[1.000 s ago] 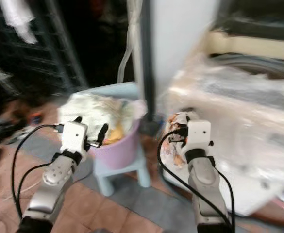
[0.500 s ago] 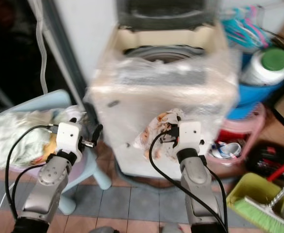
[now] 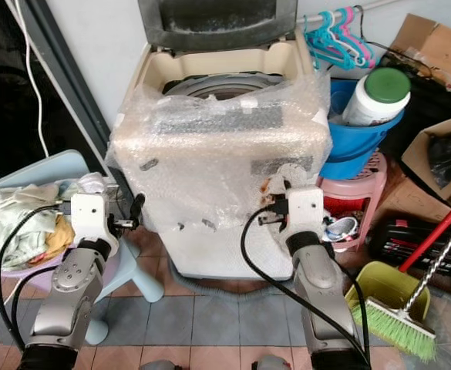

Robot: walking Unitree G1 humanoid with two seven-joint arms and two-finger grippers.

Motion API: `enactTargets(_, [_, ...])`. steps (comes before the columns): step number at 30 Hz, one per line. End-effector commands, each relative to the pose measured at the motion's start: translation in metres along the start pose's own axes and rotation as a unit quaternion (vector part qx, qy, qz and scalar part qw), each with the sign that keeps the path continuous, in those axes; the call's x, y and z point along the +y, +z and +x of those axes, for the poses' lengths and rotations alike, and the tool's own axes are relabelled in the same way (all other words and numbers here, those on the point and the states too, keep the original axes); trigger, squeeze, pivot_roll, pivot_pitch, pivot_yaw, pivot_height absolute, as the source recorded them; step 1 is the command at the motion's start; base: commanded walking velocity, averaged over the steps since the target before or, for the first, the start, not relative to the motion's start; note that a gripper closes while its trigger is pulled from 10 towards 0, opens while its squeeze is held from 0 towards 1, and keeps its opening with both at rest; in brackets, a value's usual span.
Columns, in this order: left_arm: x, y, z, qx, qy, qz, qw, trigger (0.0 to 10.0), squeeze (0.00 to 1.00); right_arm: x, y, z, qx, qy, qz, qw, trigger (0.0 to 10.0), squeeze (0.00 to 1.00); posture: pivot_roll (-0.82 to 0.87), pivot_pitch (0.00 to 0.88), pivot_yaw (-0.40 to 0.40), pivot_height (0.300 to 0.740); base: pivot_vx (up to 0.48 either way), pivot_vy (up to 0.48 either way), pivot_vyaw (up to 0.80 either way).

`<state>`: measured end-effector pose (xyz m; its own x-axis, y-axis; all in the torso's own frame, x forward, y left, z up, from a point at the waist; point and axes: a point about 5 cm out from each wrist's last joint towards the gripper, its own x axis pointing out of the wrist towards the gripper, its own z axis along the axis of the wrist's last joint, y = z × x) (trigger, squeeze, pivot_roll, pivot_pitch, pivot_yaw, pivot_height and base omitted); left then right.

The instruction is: Clothes washing

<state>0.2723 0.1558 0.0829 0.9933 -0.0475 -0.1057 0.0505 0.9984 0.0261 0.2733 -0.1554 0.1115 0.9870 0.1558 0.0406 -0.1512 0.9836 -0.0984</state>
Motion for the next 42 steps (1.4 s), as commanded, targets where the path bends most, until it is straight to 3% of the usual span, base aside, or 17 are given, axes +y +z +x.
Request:
enactTargets(1, [0.002, 0.003, 0.0, -0.003, -0.001, 0.0, 1.0, 10.0, 0.0, 0.005, 0.02, 0.011, -0.043, 0.017, -0.009, 0.999, 10.0, 0.0, -0.06, 0.018, 0.118, 0.74, 0.247, 0.0, 0.0])
enactTargets(7, [0.0, 0.004, 0.0, -0.001, -0.005, -0.005, 1.0, 10.0, 0.0, 0.003, 0.036, 0.021, -0.072, 0.042, -0.022, 0.996, 10.0, 0.0, -0.06, 0.019, 0.119, 0.74, 0.318, 0.0, 0.39])
enactTargets(13, [-0.001, 0.002, 0.0, 0.004, -0.009, -0.007, 1.0, 10.0, 0.0, 0.004, 0.066, 0.04, -0.125, 0.081, -0.045, 0.988, 10.0, 0.0, -0.06, 0.019, 0.118, 0.74, 0.359, 0.0, 0.75])
enactTargets(20, [-0.004, 0.002, 0.0, 0.006, -0.014, -0.009, 1.0, 10.0, 0.0, -0.001, 0.097, 0.06, -0.168, 0.08, -0.048, 0.981, 10.0, 0.0, -0.06, 0.019, 0.115, 0.74, 0.358, 0.0, 0.57])
enactTargets(25, [-0.006, 0.0, 0.002, 0.014, -0.016, -0.009, 1.0, 10.0, 0.0, -0.017, 0.145, 0.084, -0.225, 0.057, -0.067, 0.97, 10.0, 0.0, -0.07, 0.018, 0.112, 0.74, 0.34, 0.0, 0.0])
enactTargets(29, [-0.009, 0.001, 0.004, 0.012, -0.019, -0.01, 1.0, 10.0, 0.0, -0.053, 0.207, 0.098, -0.302, -0.064, -0.044, 0.95, 10.0, 0.0, -0.07, 0.009, 0.103, 0.74, 0.0, 0.0, 0.0])
enactTargets(31, [-0.008, 0.001, 0.005, 0.009, -0.013, -0.005, 1.0, 10.0, 0.0, -0.064, 0.223, 0.1, -0.314, -0.095, -0.032, 0.944, 10.0, 0.0, -0.06, 0.003, 0.098, 0.74, 0.0, 0.0, 0.0])
enactTargets(34, [-0.006, 0.003, 0.008, 0.007, -0.003, 0.0, 1.0, 10.0, 0.0, -0.062, 0.207, 0.105, -0.28, -0.101, -0.064, 0.952, 10.0, 0.0, -0.06, 0.0, 0.088, 0.74, 0.0, 0.0, 0.0])
enactTargets(39, [-0.001, 0.009, 0.01, -0.006, 0.011, -0.003, 1.0, 10.0, 0.0, -0.053, 0.154, 0.107, -0.192, -0.079, -0.061, 0.976, 10.0, 0.0, -0.04, 0.0, 0.079, 0.74, 0.0, 0.0, 0.0])
enactTargets(40, [0.002, 0.015, 0.01, -0.017, 0.021, -0.001, 1.0, 10.0, 0.0, -0.048, 0.13, 0.1, -0.155, -0.069, -0.03, 0.985, 10.0, 1.0, -0.04, 0.0, 0.074, 0.74, 0.0, 0.0, 0.0])
enactTargets(42, [0.005, 0.017, 0.008, -0.023, 0.025, 0.003, 0.999, 10.0, 0.0, -0.042, 0.106, 0.09, -0.118, -0.056, -0.026, 0.991, 10.0, 1.0, -0.04, 0.0, 0.072, 0.74, 0.0, 0.0, 0.0])
